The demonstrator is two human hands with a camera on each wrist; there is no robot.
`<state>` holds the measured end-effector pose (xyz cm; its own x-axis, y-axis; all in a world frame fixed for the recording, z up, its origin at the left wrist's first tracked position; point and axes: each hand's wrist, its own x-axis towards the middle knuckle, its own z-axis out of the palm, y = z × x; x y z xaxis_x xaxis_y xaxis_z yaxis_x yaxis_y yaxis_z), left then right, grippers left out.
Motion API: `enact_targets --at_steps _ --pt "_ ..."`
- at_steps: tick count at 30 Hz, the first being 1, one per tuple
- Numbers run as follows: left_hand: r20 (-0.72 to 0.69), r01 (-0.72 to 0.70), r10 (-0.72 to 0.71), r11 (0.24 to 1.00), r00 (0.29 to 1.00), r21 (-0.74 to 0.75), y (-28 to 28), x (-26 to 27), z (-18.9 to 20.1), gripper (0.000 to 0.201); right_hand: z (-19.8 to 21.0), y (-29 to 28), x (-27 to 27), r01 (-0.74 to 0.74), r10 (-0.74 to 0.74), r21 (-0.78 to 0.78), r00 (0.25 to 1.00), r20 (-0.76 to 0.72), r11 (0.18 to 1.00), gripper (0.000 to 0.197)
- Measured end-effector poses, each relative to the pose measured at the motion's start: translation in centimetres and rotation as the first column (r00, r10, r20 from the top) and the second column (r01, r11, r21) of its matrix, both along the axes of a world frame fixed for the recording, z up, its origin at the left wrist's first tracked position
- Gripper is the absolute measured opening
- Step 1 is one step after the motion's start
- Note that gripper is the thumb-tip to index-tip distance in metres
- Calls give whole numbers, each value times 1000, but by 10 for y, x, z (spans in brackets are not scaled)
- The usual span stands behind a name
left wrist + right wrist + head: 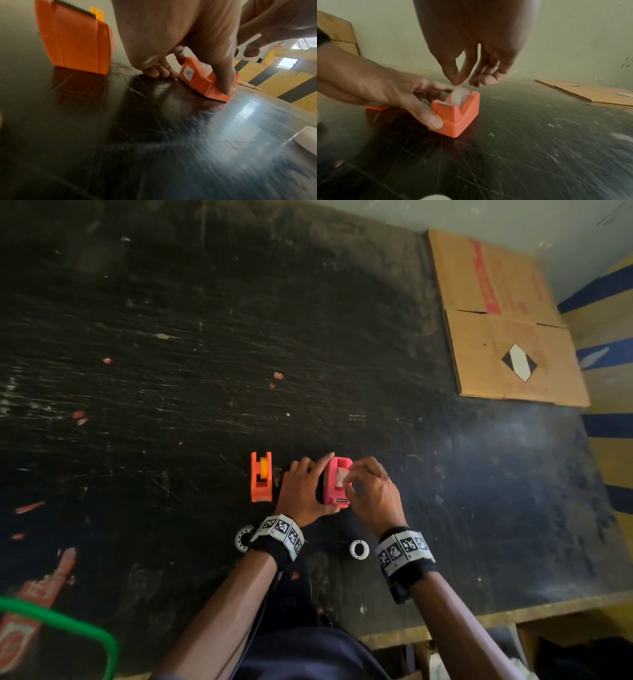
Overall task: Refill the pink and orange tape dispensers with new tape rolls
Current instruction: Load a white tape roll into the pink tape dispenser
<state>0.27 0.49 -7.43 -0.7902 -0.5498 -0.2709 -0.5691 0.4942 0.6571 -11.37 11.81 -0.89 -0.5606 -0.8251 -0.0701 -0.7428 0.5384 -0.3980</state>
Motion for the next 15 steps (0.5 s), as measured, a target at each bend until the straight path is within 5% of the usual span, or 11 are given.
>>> enact_targets --at_steps 15 --pt "-39 -7 7 1000 999 -2 1 3 2 117 -15 31 22 -27 30 147 999 -18 989 13"
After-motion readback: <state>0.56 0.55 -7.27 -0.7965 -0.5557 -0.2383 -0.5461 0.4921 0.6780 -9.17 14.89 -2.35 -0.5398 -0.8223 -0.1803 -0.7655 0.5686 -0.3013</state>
